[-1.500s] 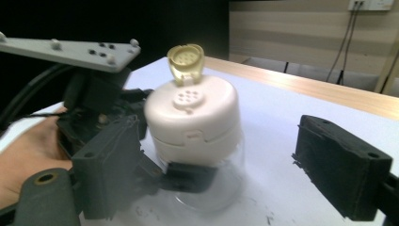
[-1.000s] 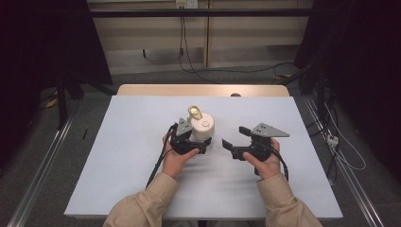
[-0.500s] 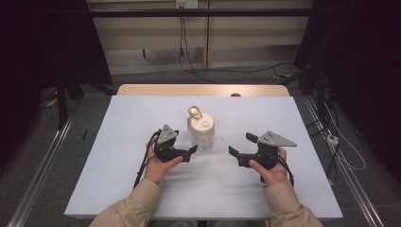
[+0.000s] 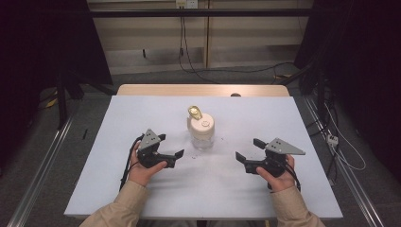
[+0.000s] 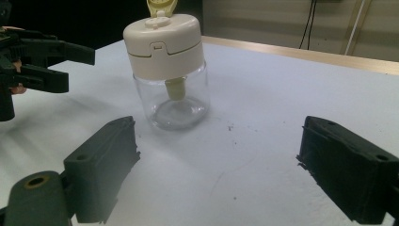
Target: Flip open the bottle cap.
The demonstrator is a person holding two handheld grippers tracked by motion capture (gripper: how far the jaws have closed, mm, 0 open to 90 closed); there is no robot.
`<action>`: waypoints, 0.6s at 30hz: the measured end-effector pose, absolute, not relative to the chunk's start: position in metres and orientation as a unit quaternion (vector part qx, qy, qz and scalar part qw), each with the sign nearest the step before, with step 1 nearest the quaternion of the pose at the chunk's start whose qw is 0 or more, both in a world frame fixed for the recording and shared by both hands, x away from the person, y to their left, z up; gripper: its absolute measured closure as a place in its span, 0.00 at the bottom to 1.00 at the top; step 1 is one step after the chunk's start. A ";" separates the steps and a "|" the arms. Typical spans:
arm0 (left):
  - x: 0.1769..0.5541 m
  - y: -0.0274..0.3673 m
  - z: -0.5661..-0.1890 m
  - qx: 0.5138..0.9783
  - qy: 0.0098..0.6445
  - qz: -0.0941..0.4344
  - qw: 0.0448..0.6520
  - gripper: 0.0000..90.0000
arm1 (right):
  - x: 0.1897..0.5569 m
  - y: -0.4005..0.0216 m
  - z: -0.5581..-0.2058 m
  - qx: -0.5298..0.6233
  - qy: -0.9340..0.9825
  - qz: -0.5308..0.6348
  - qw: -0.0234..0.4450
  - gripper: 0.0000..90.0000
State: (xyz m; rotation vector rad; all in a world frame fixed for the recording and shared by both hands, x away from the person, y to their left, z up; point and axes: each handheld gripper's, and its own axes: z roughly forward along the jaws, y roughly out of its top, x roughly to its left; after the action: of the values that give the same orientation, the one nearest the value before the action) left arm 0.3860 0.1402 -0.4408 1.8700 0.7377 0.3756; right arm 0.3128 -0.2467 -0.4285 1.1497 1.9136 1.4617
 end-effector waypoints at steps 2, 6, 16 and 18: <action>0.385 0.145 -0.440 0.779 0.310 0.158 0.521 0.05 | 0.311 -0.248 -0.429 0.418 0.699 0.530 0.236 0.12; 0.382 0.154 -0.439 0.777 0.313 0.157 0.524 0.05 | 0.307 -0.252 -0.431 0.420 0.697 0.530 0.239 0.12; 0.376 0.173 -0.441 0.775 0.321 0.164 0.519 0.05 | 0.299 -0.258 -0.433 0.417 0.700 0.525 0.244 0.12; 0.374 0.177 -0.441 0.774 0.321 0.167 0.519 0.05 | 0.298 -0.260 -0.433 0.421 0.699 0.524 0.245 0.12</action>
State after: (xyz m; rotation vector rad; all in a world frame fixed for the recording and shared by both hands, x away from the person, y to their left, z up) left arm 0.3744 0.1773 -0.4409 1.8572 0.7699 0.3995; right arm 0.2977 -0.2598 -0.4332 1.1492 1.9075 1.4314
